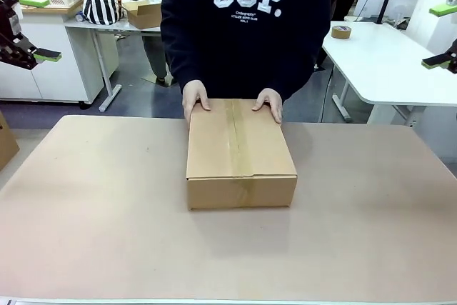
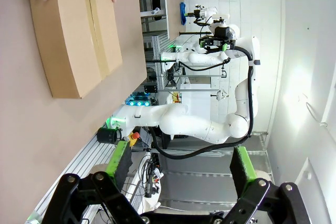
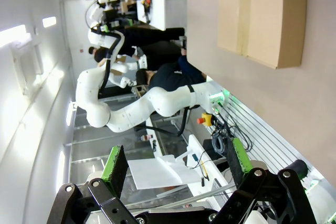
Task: Pack the gift set into the box.
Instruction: Press and hold the closed box until the human finishes sealing it.
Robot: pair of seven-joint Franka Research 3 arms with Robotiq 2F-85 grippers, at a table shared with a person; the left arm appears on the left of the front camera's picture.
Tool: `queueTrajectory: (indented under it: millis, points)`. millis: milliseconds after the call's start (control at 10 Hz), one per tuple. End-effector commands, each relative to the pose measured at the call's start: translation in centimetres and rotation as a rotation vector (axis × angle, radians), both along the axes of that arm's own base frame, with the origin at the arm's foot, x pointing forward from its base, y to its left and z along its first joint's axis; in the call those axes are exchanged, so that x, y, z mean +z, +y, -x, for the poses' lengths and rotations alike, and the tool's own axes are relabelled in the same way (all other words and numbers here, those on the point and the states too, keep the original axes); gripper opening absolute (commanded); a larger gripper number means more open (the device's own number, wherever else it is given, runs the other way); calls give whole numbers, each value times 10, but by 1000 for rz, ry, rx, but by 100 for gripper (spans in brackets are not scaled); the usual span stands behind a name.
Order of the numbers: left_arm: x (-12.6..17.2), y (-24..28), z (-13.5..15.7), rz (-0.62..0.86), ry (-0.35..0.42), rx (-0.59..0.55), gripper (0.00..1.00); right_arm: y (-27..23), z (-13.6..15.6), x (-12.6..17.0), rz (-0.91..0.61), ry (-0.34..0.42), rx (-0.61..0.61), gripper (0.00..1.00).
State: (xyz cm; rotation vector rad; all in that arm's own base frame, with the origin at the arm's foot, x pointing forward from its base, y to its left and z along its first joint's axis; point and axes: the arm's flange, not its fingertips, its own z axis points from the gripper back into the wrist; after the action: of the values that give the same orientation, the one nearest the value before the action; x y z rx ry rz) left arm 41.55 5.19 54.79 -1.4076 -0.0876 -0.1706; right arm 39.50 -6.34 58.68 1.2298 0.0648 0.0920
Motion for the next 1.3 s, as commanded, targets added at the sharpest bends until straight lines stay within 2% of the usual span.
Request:
queueTrajectory:
  millis: [0, 1200]
  points:
    - [3, 1, 2, 0, -1, -9, 100, -1, 2, 1, 10, -3, 14, 100]
    - [3, 1, 2, 0, -1, -9, 100, -1, 2, 1, 10, -3, 14, 100]
